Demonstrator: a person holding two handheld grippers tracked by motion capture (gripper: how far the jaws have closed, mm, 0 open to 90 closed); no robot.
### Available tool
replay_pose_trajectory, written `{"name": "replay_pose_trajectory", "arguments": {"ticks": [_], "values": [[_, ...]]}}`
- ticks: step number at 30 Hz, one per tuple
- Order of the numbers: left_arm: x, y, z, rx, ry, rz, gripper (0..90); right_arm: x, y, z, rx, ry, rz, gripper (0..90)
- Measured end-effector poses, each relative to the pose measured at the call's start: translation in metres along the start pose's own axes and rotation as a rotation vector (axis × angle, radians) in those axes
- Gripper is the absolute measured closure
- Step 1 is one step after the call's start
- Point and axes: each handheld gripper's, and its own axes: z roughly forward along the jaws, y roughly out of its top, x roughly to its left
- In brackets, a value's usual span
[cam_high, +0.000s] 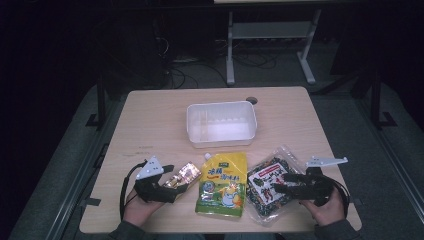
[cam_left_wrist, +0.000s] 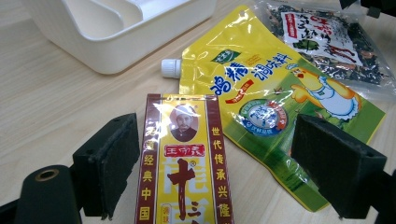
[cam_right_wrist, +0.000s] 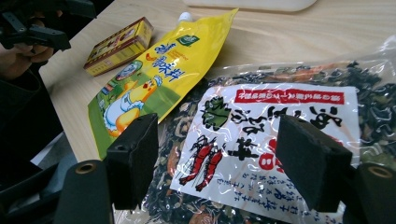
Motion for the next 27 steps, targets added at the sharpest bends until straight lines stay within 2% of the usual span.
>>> {"name": "replay_pose_trajectory", "arguments": {"ticks": [13,22,27], "values": [[-0.004,0.000,0.005,0.019,-0.018,0.005,15.0,0.001,0.003,-0.008,-0.012,-0.036,-0.005,29.3],[-0.006,0.001,0.007,0.028,-0.021,0.009,15.0,-0.005,0.005,-0.016,-0.025,-0.071,0.020,29.3],[-0.006,-0.001,0.008,0.036,-0.021,0.008,15.0,-0.012,0.004,-0.024,-0.035,-0.105,0.052,29.7]]}}
